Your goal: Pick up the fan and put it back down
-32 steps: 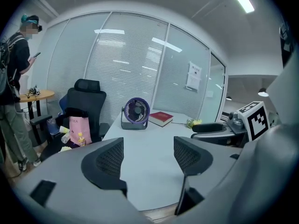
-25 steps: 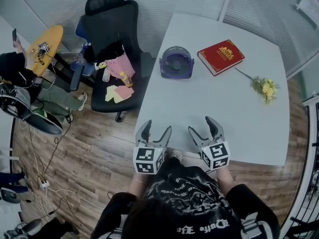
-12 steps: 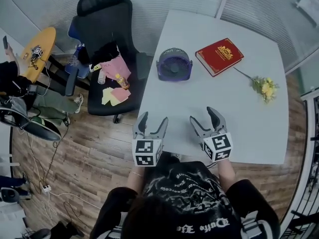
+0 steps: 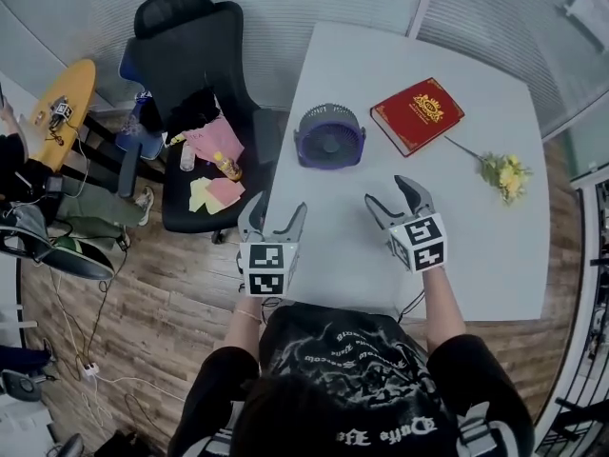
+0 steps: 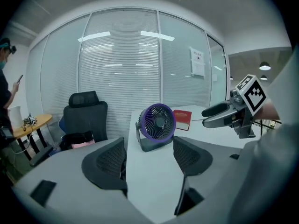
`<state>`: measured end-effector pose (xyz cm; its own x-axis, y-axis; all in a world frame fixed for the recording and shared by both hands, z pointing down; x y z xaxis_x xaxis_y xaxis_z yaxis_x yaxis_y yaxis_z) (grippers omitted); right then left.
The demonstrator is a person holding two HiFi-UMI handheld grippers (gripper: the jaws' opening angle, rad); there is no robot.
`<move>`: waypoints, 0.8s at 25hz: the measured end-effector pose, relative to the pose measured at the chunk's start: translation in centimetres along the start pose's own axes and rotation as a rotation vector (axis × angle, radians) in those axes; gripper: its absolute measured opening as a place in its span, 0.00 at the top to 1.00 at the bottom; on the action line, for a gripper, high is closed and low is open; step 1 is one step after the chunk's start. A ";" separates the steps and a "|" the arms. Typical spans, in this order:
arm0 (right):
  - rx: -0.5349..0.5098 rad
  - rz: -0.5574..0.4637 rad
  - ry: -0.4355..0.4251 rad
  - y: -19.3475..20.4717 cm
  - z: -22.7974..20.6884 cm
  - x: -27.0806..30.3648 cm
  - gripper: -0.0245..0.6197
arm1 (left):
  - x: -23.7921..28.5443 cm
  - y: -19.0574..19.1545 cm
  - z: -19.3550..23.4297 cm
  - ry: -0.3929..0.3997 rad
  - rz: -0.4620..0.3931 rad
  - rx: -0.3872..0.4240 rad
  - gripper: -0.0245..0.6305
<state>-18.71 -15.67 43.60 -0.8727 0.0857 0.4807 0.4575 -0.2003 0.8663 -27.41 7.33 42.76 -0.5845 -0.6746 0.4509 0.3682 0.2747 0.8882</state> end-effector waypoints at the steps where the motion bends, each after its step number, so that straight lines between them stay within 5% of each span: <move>1: 0.009 0.004 0.000 0.0 -0.5 0.6 0.50 | 0.6 -0.2 0.4 0.003 0.003 0.002 0.44; 9: 0.034 0.104 -0.014 0.8 -4.5 6.1 0.50 | 5.2 -0.7 2.0 0.018 0.061 0.090 0.44; 20: 0.012 0.174 -0.026 2.4 -6.9 13.5 0.51 | 12.1 1.4 6.3 0.027 0.190 0.081 0.44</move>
<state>-30.59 -21.72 51.22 -0.7753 0.0756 0.6270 0.6037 -0.2028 0.7710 -38.52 3.83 50.01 -0.4897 -0.6232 0.6098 0.4106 0.4522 0.7918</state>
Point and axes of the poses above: the fingertips, and each gripper's own axes: x forward along the fingers, z to its left, y out of its underside, the point moved 7 cm from there along -x, backward along the fingers, and after that the axes turned 7 degrees about -x, right-handed, at the moved point
